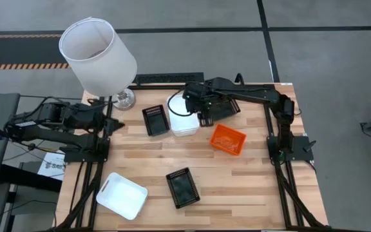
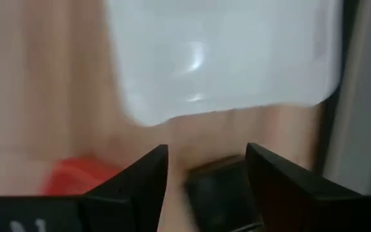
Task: Stack baskets by color
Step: Stack the bottom white bin on the white bins
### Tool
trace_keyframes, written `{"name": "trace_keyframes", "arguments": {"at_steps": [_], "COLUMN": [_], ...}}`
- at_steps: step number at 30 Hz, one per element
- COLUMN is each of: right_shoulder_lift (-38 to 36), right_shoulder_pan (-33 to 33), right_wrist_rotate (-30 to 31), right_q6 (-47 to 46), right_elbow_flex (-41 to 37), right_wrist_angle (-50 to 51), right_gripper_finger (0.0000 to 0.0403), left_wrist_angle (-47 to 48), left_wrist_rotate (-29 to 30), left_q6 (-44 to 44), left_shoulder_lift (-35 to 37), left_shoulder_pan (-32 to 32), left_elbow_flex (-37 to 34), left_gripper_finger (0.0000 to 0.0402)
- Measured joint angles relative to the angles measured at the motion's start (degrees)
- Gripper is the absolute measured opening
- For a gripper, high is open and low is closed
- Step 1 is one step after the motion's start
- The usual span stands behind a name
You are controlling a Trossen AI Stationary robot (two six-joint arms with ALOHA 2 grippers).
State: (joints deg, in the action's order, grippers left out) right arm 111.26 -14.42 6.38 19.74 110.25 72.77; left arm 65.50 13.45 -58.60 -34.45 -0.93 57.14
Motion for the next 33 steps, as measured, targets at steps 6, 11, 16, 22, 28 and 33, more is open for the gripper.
{"name": "trace_keyframes", "arguments": {"at_steps": [6, 11, 16, 22, 28, 33], "right_shoulder_lift": [0.0, 0.1, 0.1, -2.1, -7.4, -12.8], "right_shoulder_pan": [2.6, 5.7, 7.9, 10.0, 11.2, 11.2], "right_wrist_rotate": [-8.3, -9.5, -9.5, -9.5, -9.6, -9.5], "right_q6": [-13.4, -16.4, -16.4, -17.8, -18.3, -21.6], "right_elbow_flex": [0.6, 0.0, 0.0, 0.2, 0.0, 0.0], "right_wrist_angle": [6.1, 9.5, 16.9, 17.3, 17.2, 17.1], "right_gripper_finger": [0.0228, 0.0226, 0.0225, 0.0225, 0.0225, 0.0225], "left_wrist_angle": [2.5, -1.6, -6.2, -6.7, -6.8, -8.3], "left_wrist_rotate": [-15.4, -20.3, -21.6, -21.4, -20.5, -20.7], "left_q6": [4.3, 14.3, 23.2, 30.9, 37.7, 40.3], "left_shoulder_lift": [-5.2, -14.3, -23.9, -33.4, -42.4, -48.7], "left_shoulder_pan": [-2.3, -10.4, -19.4, -27.0, -29.8, -30.2], "left_elbow_flex": [-1.3, -2.1, -2.1, -2.1, -2.1, -2.1], "left_gripper_finger": [0.0270, 0.0259, 0.0257, 0.0257, 0.0257, 0.0257]}}
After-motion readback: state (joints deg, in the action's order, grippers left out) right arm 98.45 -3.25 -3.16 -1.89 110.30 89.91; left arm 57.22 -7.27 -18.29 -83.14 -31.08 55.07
